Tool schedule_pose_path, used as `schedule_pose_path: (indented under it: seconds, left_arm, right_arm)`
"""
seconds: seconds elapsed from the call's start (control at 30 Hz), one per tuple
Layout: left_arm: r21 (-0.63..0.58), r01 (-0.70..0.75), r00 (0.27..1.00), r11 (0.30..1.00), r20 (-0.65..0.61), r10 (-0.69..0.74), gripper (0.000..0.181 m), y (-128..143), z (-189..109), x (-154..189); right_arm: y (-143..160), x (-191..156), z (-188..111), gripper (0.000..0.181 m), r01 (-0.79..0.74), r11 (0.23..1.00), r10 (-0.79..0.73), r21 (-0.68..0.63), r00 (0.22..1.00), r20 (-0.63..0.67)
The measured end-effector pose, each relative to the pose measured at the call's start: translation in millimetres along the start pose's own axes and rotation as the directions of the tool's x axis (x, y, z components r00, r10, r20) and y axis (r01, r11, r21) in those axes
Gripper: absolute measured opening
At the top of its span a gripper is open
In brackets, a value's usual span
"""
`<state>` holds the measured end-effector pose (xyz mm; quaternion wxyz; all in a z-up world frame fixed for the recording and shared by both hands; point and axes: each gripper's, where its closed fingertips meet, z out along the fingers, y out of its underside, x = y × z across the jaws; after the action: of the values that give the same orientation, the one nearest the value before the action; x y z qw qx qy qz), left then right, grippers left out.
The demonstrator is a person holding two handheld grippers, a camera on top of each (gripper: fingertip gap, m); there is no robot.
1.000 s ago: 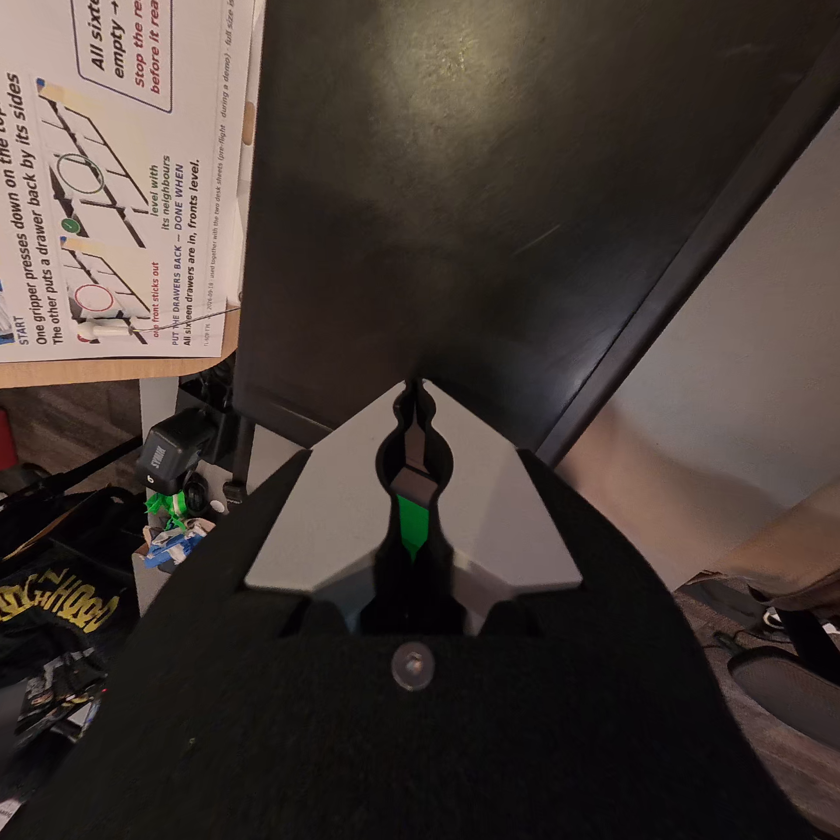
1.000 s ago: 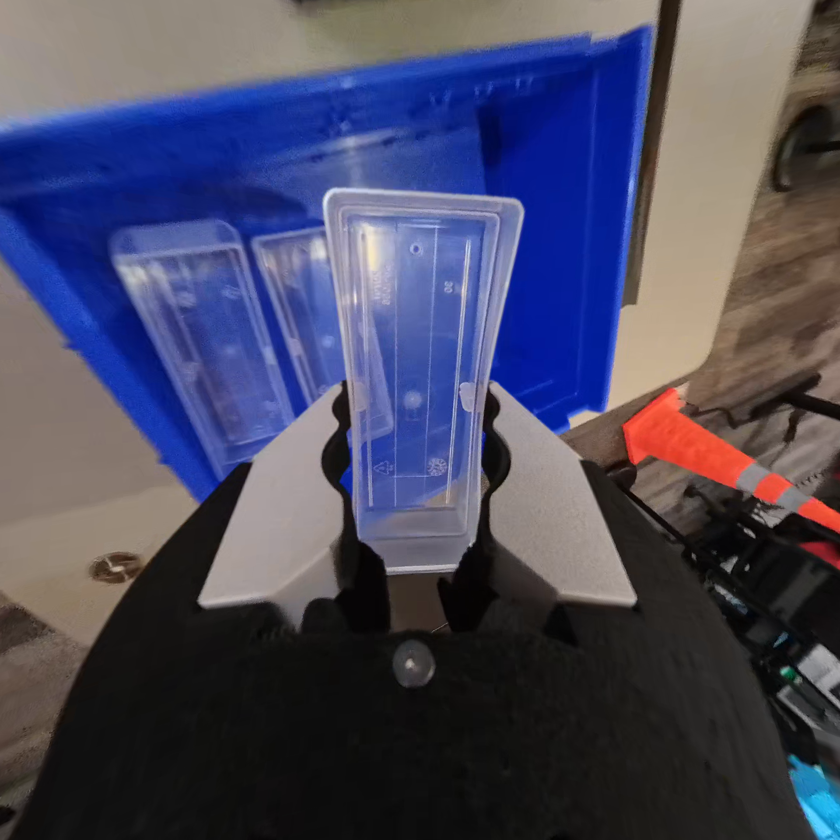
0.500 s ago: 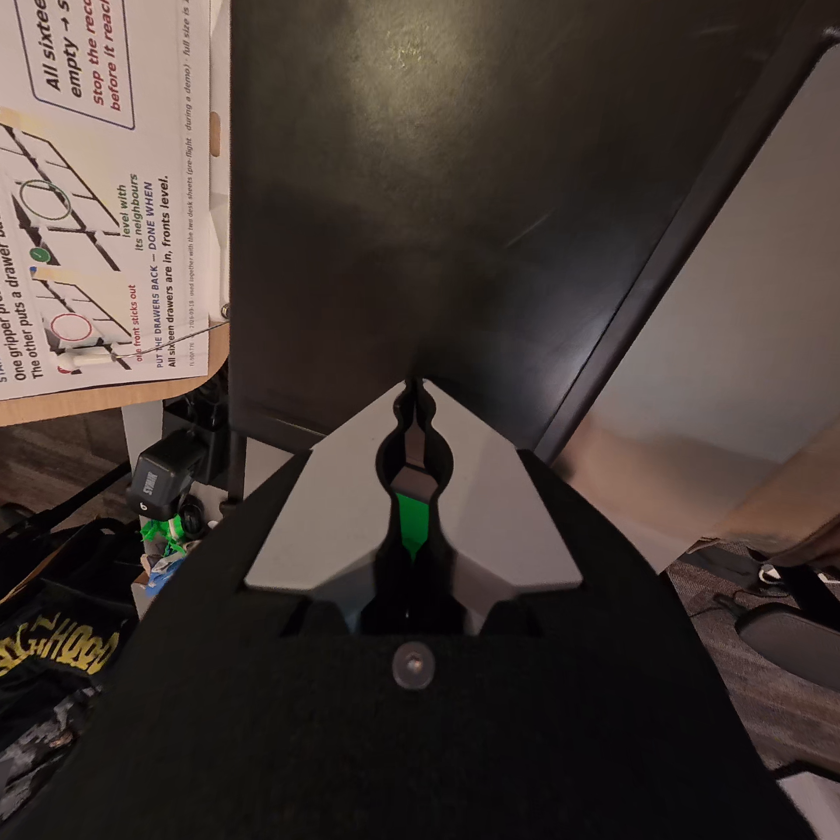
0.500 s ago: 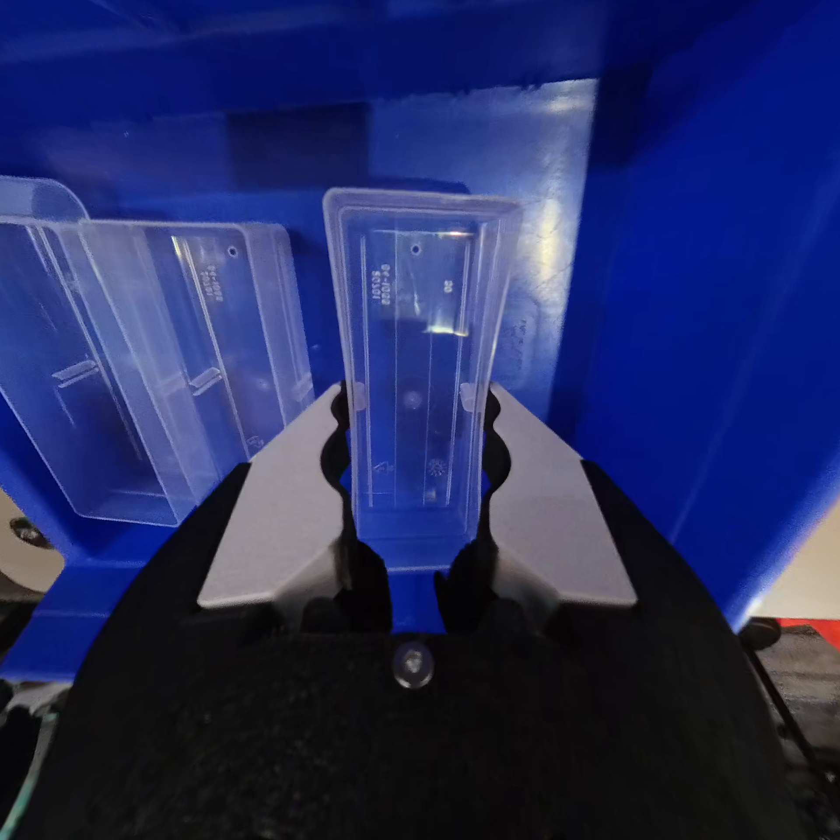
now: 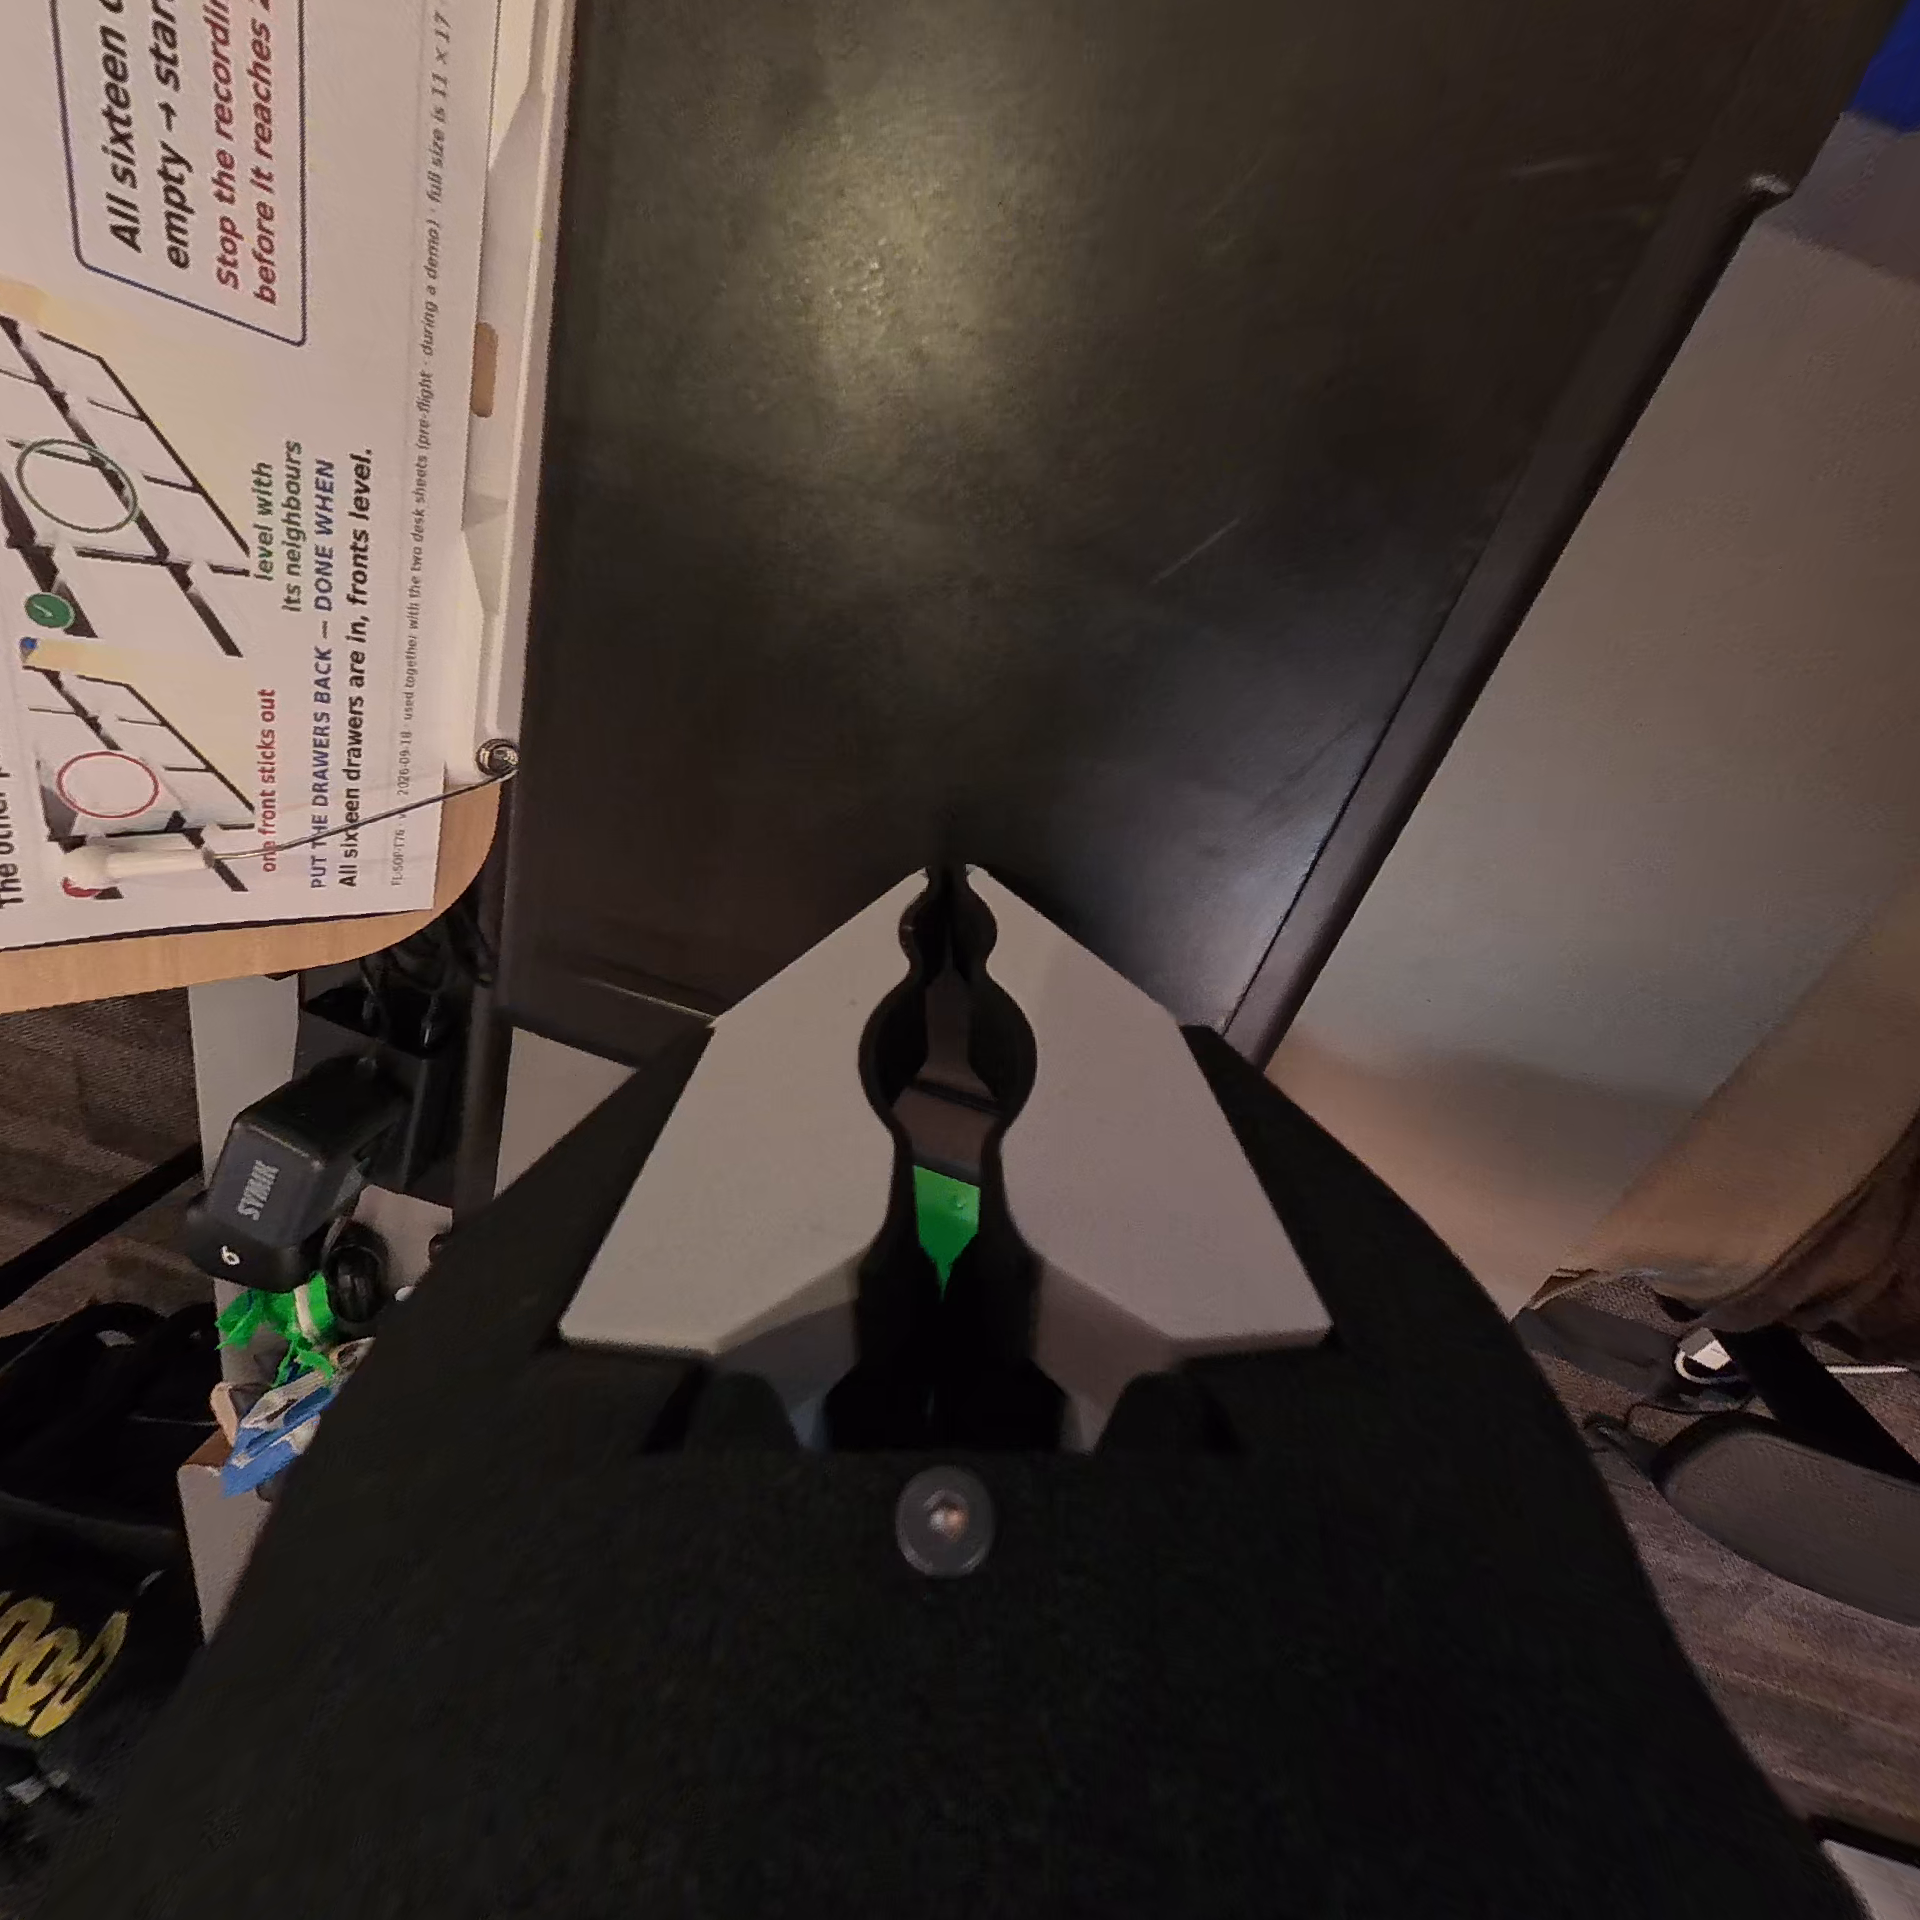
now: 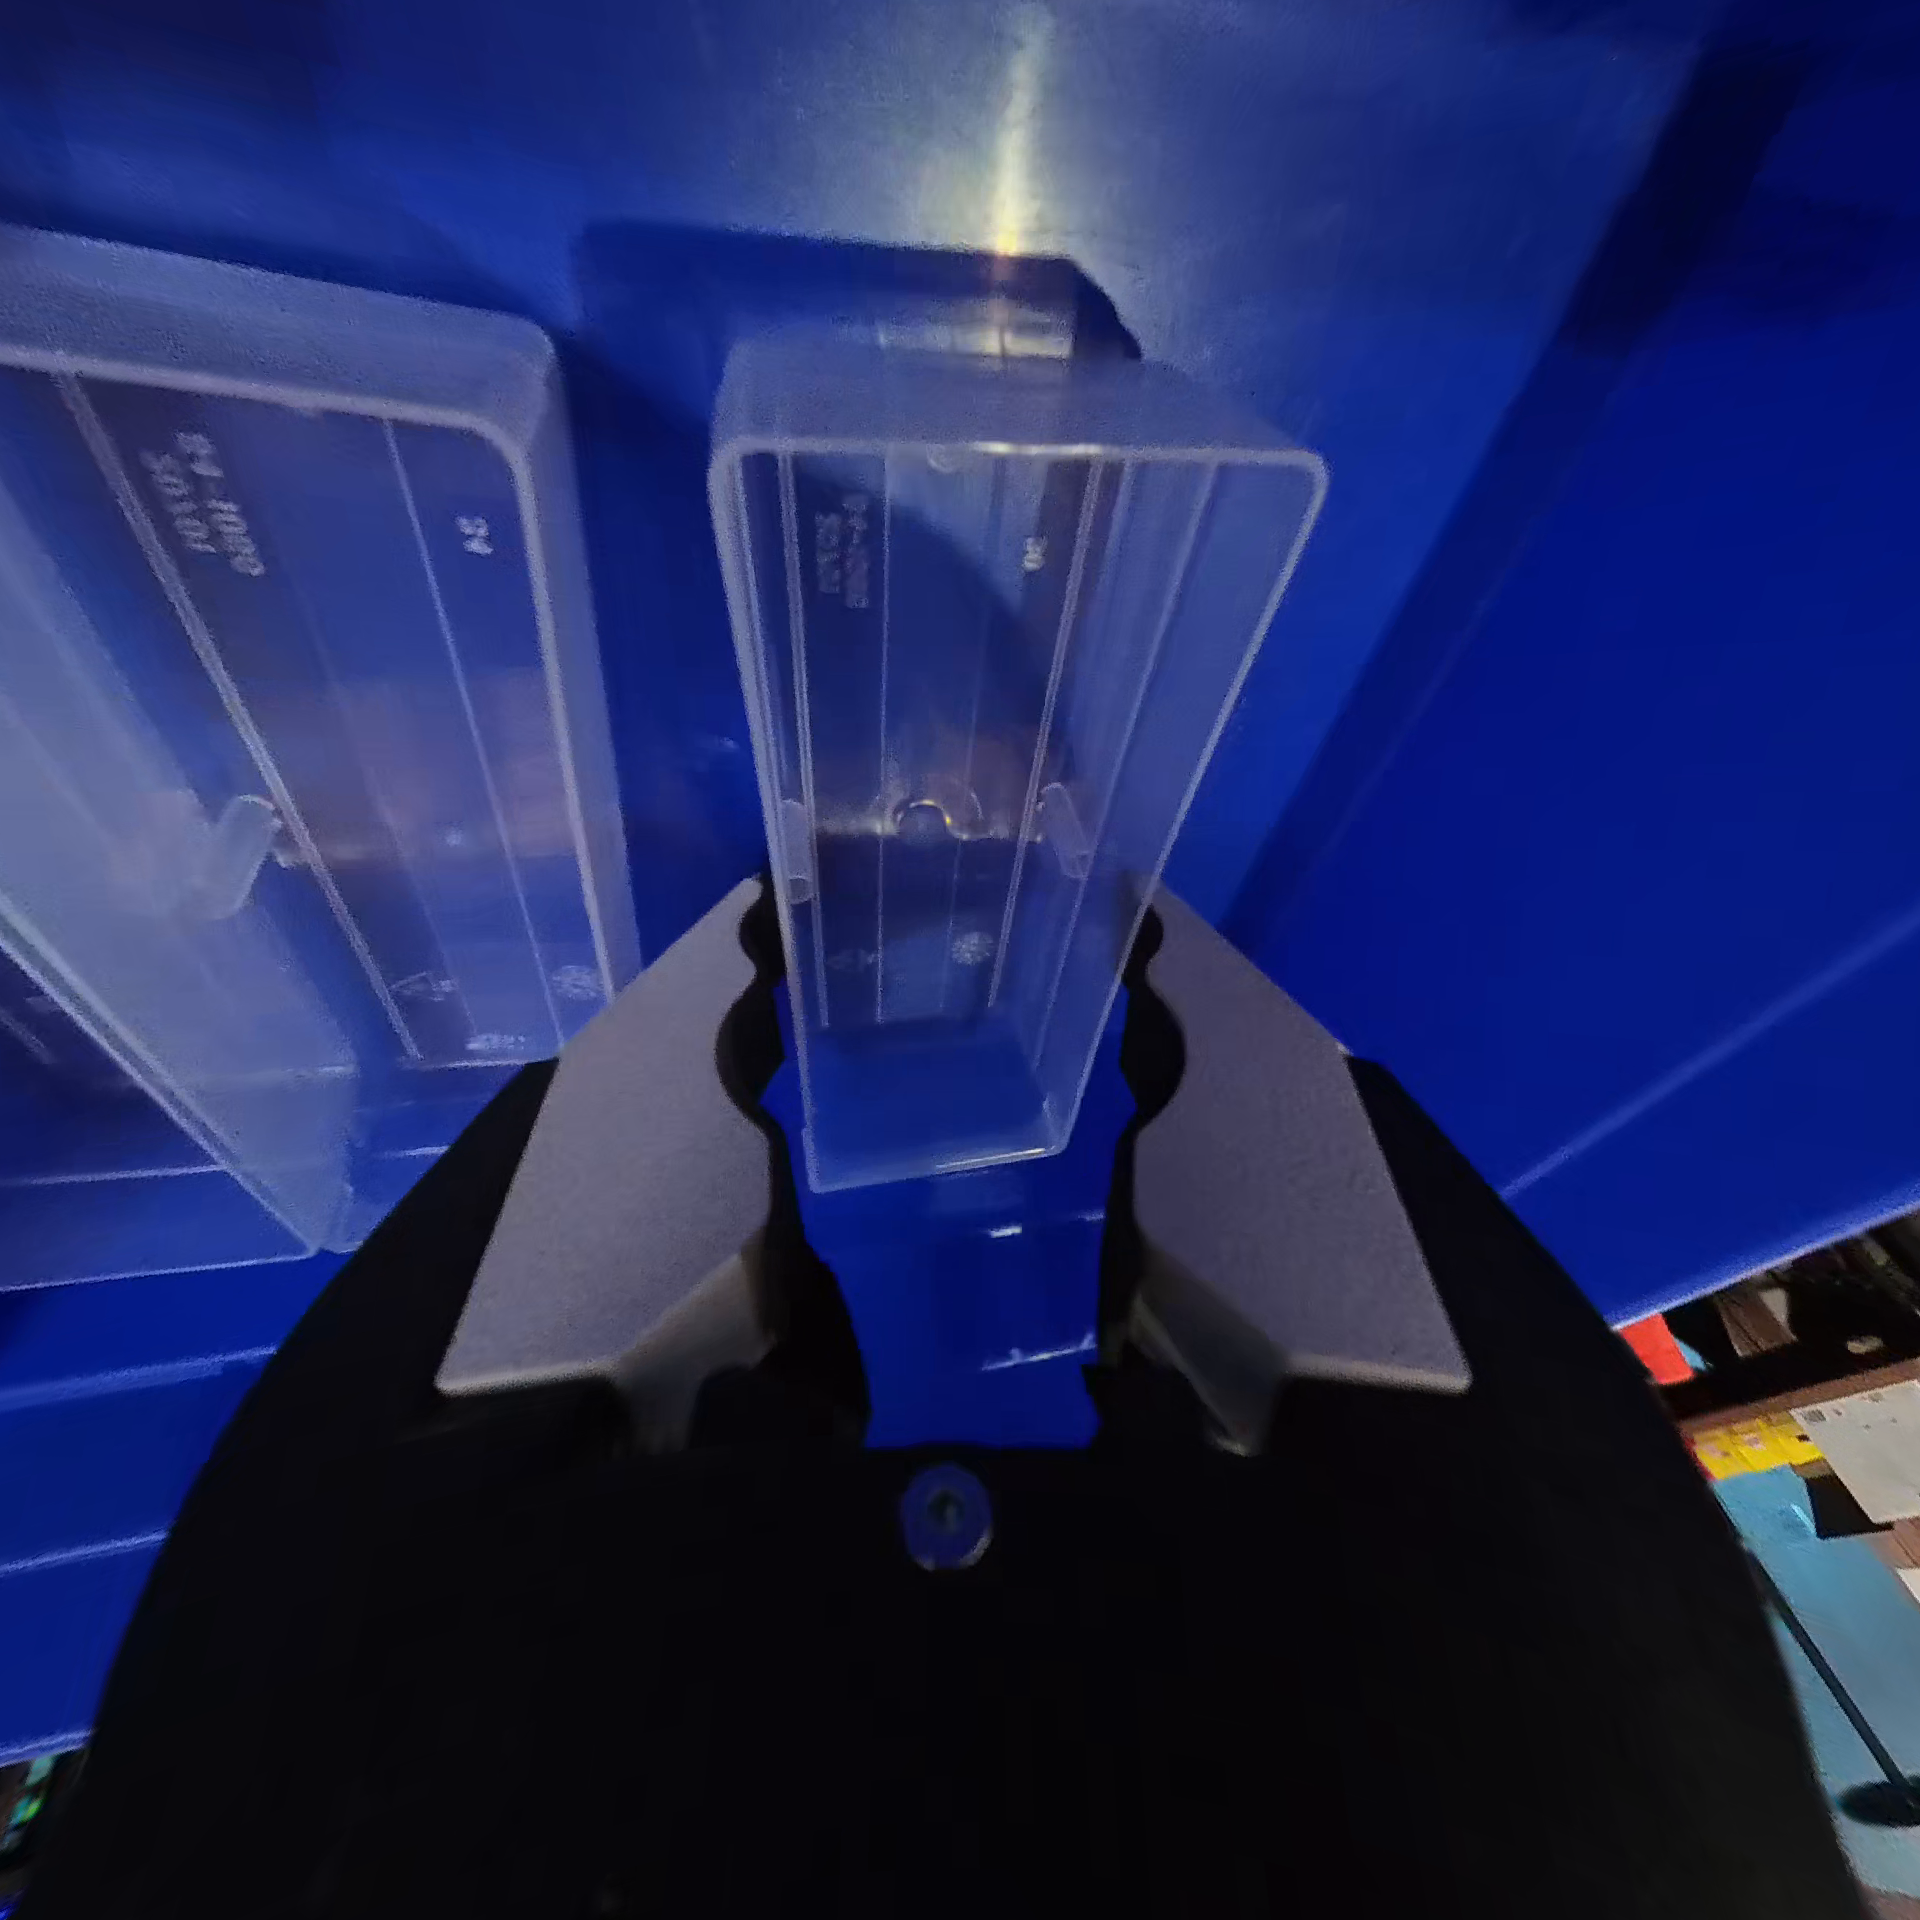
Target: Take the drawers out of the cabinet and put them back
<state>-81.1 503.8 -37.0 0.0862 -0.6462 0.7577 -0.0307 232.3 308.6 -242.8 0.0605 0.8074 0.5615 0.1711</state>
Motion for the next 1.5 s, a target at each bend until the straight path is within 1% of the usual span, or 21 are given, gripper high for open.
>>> schedule_pose_path:
  seconds: [0.2,0.4,0.47,0.53,0.57,0.6,0.67,0.7,0.8,0.93,0.97,1.0,1.03,1.1,1.13,1.17,1.2,1.23,1.3,1.43,1.5]
  left_arm:
    - [-0.031,0.001,0.999,1.000,0.037,0.000,0.000,0,0,0]
    - [-0.043,0.025,1.000,0.999,0.017,-0.024,0.000,0,0,0]
    - [-0.042,0.028,1.000,0.999,0.016,-0.027,0.000,0,0,0]
    - [-0.039,0.031,0.999,0.999,0.019,-0.030,0.000,0,0,0]
    - [-0.037,0.030,0.999,0.999,0.022,-0.030,0.000,0,0,0]
    - [-0.032,0.030,0.999,0.999,0.025,-0.029,0.000,0,0,0]
    - [-0.025,0.026,0.999,0.999,0.029,-0.025,0.000,0,0,0]
    - [-0.021,0.025,0.999,0.999,0.027,-0.025,0.000,0,0,0]
    - [-0.021,0.028,0.999,0.999,0.016,-0.028,0.000,0,0,0]
    - [-0.047,0.012,0.999,0.999,0.041,-0.010,0.000,0,0,0]
    - [-0.059,-0.001,0.999,0.998,0.054,0.004,0.000,0,0,0]
    - [-0.072,-0.014,0.998,0.997,0.066,0.019,0.000,0,0,0]
    - [-0.086,-0.026,0.996,0.996,0.077,0.032,0.000,0,0,0]
    - [-0.108,-0.041,0.994,0.993,0.094,0.052,0.000,0,0,0]
    - [-0.116,-0.047,0.993,0.992,0.099,0.059,0.000,1,0,0]
    - [-0.120,-0.052,0.993,0.991,0.101,0.064,0.000,1,0,0]
    - [-0.121,-0.056,0.993,0.991,0.101,0.068,0.000,1,0,0]
    - [-0.120,-0.059,0.993,0.991,0.097,0.071,0.000,1,0,0]
    - [-0.110,-0.066,0.994,0.992,0.085,0.075,0.000,0,0,0]
    - [-0.068,-0.069,0.996,0.995,0.047,0.072,0.000,0,0,0]
    - [-0.041,-0.070,0.997,0.997,0.035,0.072,0.000,0,0,0]
  right_arm:
    - [8,-2,-14,0.072,0.010,1.000,-0.009,0.021,0.997,-0.076]
    - [29,-4,-42,0.075,0.057,0.997,-0.069,-0.057,0.964,-0.257]
    - [30,-4,-65,0.072,-0.013,1.000,0.018,0.016,0.951,-0.310]
    - [25,-2,-100,0.069,-0.140,0.971,0.200,0.192,0.917,-0.344]
    - [21,-1,-124,0.068,-0.199,0.929,0.308,0.311,0.882,-0.357]
    - [16,-1,-151,0.062,-0.246,0.857,0.425,0.452,0.834,-0.353]
    - [7,-8,-205,0.061,-0.299,0.639,0.630,0.709,0.732,-0.259]
    - [6,-12,-227,0.059,-0.317,0.520,0.711,0.794,0.676,-0.195]
    - [-12,-39,-259,0.065,-0.370,0.241,0.814,0.897,0.581,0.021]
    - [-54,-74,-279,0.066,-0.319,0.052,0.868,0.946,0.483,0.115]
    - [-71,-83,-284,0.067,-0.284,0.020,0.863,0.959,0.490,0.127]
    - [-83,-90,-286,0.069,-0.256,-0.011,0.867,0.967,0.478,0.137]
    - [-94,-94,-291,0.065,-0.247,-0.085,0.873,0.965,0.448,0.192]
    - [-121,-103,-294,0.064,-0.286,-0.248,0.824,0.925,0.440,0.357]
    - [-135,-106,-294,0.065,-0.284,-0.315,0.794,0.906,0.443,0.415]
    - [-145,-107,-299,0.064,-0.223,-0.377,0.772,0.899,0.461,0.438]
    - [-148,-104,-300,0.055,-0.175,-0.446,0.776,0.878,0.414,0.477]
    - [-153,-103,-294,0.053,-0.160,-0.484,0.781,0.861,0.365,0.507]
    - [-172,-100,-287,0.041,-0.127,-0.546,0.767,0.828,0.322,0.555]
    - [-200,-67,-274,0.056,-0.056,-0.733,0.647,0.678,0.250,0.720]
    - [-198,-44,-274,0.064,-0.007,-0.837,0.525,0.547,0.271,0.807]
